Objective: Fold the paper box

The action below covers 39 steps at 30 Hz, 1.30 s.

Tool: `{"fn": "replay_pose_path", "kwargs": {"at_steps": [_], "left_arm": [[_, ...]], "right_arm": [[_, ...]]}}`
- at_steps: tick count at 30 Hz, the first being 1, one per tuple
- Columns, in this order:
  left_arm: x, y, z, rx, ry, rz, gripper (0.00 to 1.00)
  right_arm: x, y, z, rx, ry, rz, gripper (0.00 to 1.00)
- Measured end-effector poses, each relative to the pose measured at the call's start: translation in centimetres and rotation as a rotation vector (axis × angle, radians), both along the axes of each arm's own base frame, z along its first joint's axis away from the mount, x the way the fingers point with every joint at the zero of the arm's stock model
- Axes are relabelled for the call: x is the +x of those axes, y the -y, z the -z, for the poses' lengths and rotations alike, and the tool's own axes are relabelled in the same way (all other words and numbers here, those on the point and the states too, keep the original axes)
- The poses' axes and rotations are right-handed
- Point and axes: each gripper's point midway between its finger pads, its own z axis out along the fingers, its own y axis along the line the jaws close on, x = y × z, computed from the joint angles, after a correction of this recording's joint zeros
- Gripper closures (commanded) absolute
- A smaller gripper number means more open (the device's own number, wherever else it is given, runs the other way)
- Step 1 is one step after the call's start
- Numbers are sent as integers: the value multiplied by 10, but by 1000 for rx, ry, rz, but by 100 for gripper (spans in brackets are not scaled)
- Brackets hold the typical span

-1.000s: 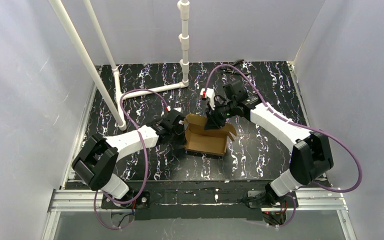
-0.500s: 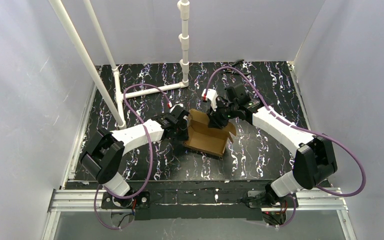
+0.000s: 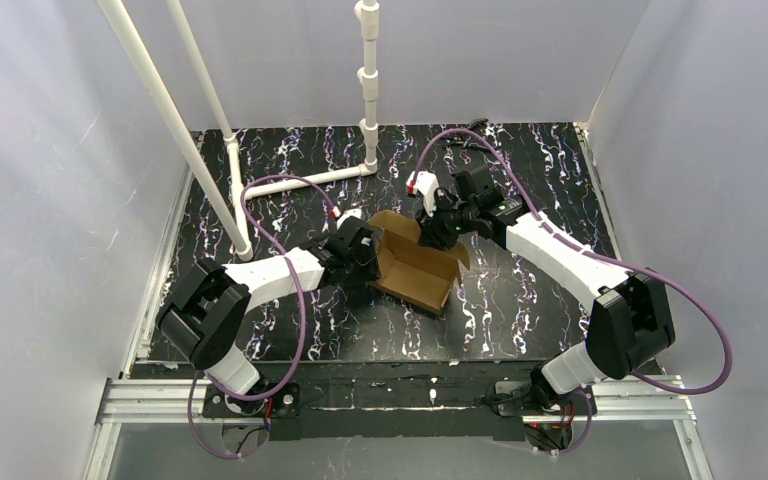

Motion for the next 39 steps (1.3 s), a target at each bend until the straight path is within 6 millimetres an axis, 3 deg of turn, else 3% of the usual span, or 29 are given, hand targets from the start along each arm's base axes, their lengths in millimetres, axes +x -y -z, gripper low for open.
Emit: {"fn": "replay_pose_path", "kwargs": {"at_steps": [4,15,19,29,39], "left_arm": [[8,6,-5,-27,40,7,51],[20,13,-13,-31,139,79,52],[23,13,-14,-13,168,119,54],[19,15,-13,-38,205,174,72],[17,12,-7,-44,204,152,69]], "right_arm": [[-2,-2,-1,12,-14,-1,80],[-6,-5,-2,32,-33,-16,92],[-11,-7,-2,45,-48,-34,96],[-18,-11,-2,77,-85,-68,99],[-20,-12,-1,87,-115,-64,99]]}}
